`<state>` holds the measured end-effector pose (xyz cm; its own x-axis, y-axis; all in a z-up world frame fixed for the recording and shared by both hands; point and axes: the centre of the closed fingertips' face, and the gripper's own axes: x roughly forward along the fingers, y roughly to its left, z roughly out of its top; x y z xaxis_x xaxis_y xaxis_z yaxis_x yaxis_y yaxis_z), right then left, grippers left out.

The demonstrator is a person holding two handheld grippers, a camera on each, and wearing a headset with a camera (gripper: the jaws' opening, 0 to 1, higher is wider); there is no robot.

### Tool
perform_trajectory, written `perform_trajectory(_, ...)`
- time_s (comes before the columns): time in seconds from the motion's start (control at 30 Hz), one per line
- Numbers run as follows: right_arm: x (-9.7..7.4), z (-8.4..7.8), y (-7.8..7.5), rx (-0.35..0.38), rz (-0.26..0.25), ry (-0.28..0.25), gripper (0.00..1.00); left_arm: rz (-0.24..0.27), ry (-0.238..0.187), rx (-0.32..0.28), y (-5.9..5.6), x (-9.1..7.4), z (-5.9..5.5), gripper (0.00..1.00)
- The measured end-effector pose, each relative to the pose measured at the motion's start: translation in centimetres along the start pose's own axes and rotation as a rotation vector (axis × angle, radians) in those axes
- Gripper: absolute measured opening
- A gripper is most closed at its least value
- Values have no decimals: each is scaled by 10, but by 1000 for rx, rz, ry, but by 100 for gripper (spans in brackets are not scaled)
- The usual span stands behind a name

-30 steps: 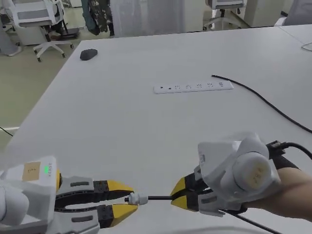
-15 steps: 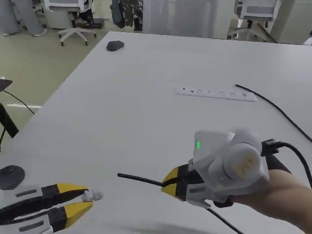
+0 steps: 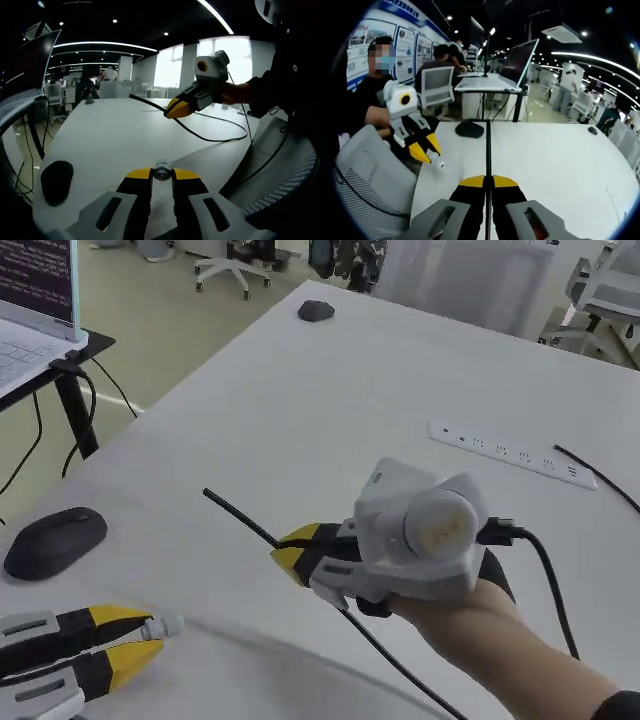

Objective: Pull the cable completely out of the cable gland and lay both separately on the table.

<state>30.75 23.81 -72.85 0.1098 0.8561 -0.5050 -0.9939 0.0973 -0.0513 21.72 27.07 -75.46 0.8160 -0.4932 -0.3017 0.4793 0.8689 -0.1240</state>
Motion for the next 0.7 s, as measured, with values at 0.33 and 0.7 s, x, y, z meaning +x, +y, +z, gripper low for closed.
perform_trajectory(0.33,64,-25,23,132,7,12,0,77,-10,-51,23,6,-27,15)
perform_trajectory(0.7,87,-45,12,156,-50,42,0,76,3,-76,26,10,-45,15)
